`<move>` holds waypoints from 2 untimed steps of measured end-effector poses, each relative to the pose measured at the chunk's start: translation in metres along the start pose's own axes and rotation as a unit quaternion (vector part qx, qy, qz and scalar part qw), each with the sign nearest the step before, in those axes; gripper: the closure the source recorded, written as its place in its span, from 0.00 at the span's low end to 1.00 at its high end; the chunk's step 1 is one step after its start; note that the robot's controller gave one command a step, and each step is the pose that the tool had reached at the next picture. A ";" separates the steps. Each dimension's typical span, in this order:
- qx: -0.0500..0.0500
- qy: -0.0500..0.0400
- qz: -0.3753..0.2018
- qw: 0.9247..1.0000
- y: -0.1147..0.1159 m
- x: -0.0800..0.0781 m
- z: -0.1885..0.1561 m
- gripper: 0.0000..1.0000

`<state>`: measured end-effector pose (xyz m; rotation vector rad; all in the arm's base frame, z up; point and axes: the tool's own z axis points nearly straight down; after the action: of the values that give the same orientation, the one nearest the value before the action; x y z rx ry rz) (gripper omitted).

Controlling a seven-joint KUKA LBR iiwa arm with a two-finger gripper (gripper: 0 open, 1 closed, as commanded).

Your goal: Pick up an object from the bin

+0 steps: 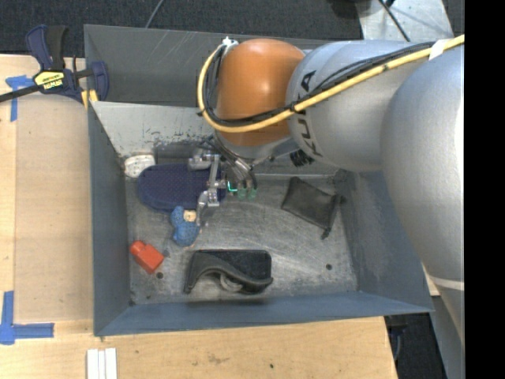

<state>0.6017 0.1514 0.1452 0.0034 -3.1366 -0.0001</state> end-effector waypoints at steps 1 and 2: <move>-0.003 -0.009 0.088 0.996 -0.011 -0.024 0.050 0.00; -0.002 -0.007 0.089 0.996 -0.011 -0.023 0.054 1.00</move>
Offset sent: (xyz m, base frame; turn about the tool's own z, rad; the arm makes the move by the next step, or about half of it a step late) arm 0.0239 -0.0141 -0.0718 0.1906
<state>0.6245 0.1401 0.0915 -0.2774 -3.1392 -0.0063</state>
